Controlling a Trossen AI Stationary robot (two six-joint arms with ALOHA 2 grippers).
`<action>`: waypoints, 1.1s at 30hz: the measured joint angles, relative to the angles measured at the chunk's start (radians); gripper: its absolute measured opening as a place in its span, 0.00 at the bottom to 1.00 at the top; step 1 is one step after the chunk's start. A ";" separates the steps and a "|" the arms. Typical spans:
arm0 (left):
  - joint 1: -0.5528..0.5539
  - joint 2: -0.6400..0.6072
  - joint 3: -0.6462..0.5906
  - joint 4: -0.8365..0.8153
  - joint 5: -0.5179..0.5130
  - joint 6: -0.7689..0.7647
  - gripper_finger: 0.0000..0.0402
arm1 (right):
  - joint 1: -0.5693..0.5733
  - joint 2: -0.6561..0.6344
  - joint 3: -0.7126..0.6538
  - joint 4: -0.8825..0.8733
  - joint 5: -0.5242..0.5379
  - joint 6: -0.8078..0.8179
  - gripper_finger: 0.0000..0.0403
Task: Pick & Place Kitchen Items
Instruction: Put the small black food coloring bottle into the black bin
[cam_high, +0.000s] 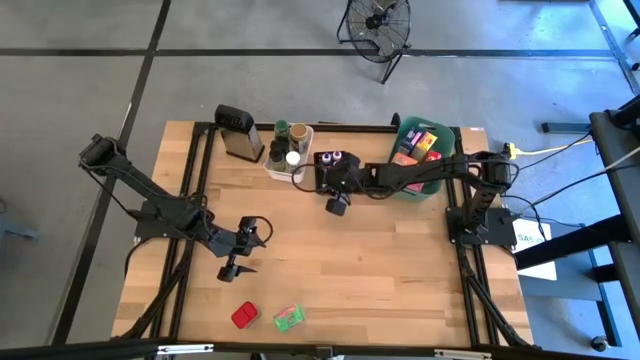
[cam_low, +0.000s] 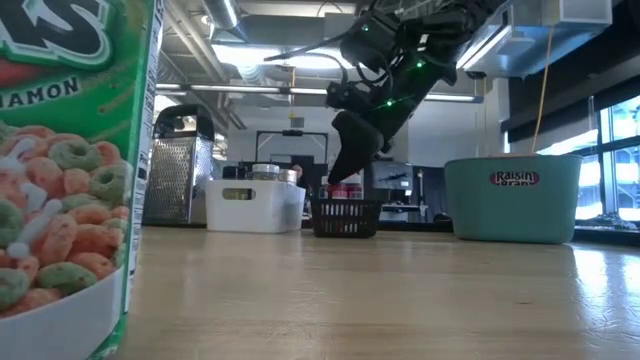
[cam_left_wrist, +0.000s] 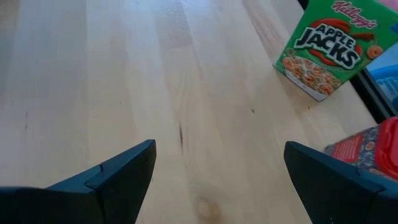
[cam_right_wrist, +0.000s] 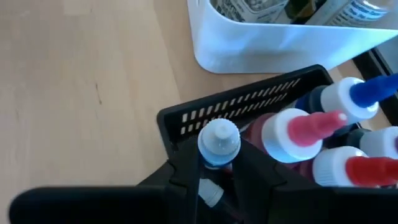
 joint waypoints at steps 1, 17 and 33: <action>0.000 0.000 0.000 0.000 -0.003 0.000 0.87 | 0.000 0.000 0.000 0.000 -0.002 0.002 0.20; 0.000 0.000 0.000 -0.018 0.004 0.005 0.87 | -0.019 0.000 -0.111 0.099 -0.016 0.056 0.20; 0.000 0.000 0.000 -0.016 -0.003 0.021 0.87 | -0.019 0.000 -0.119 0.114 -0.017 0.055 0.21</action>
